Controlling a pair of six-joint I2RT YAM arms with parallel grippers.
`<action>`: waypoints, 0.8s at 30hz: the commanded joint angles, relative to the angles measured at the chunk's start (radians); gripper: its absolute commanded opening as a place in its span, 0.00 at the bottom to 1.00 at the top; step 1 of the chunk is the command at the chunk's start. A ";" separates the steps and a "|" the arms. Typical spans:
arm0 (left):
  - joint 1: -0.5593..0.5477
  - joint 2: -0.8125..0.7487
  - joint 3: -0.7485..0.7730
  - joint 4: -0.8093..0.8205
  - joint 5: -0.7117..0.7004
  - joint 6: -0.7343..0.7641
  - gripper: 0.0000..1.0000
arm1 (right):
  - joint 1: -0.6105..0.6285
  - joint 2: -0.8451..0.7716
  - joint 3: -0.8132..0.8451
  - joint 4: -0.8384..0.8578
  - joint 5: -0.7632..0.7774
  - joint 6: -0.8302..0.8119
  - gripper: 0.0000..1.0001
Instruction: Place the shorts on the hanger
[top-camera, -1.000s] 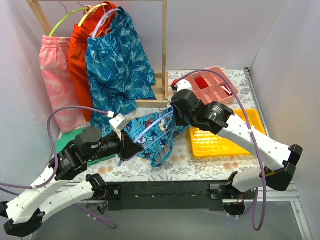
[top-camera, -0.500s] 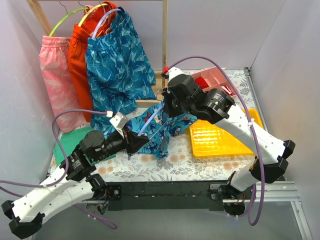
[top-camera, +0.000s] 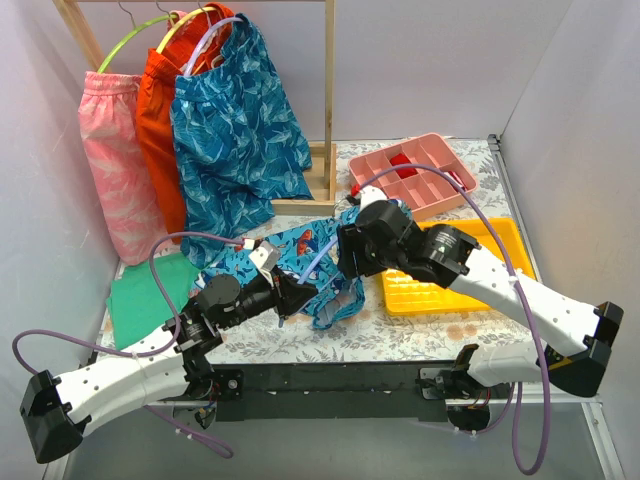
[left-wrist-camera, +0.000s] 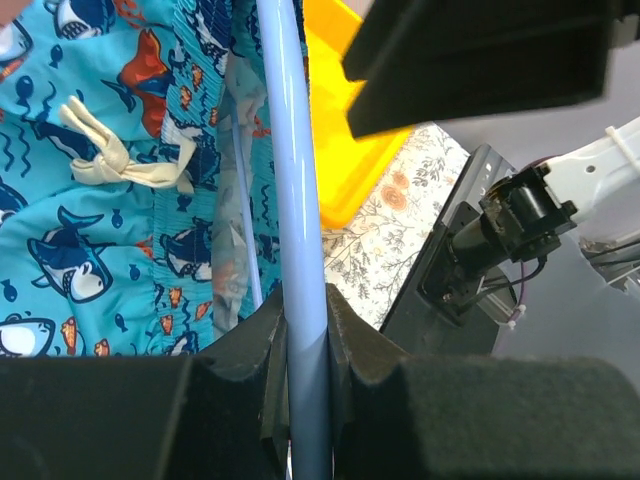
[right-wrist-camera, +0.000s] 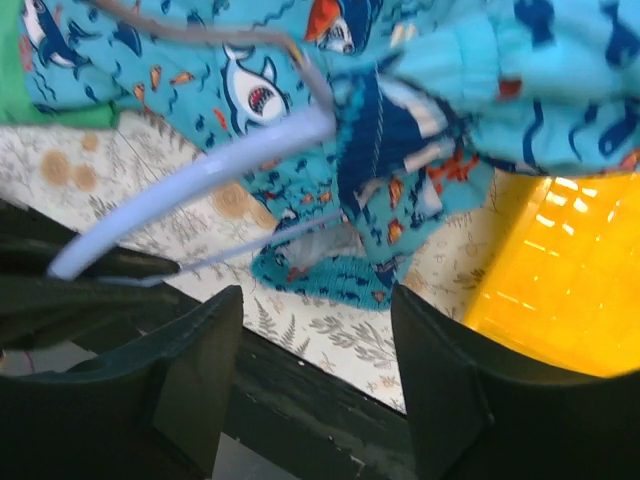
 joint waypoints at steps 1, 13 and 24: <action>-0.014 0.006 -0.057 0.277 -0.036 -0.003 0.00 | -0.014 -0.144 -0.136 0.123 -0.022 0.128 0.71; -0.074 0.139 -0.097 0.351 -0.041 0.056 0.00 | -0.419 -0.384 -0.361 0.172 -0.274 0.233 0.94; -0.178 0.250 -0.026 0.261 -0.136 0.153 0.00 | -0.870 -0.233 -0.436 0.290 -0.775 0.322 0.92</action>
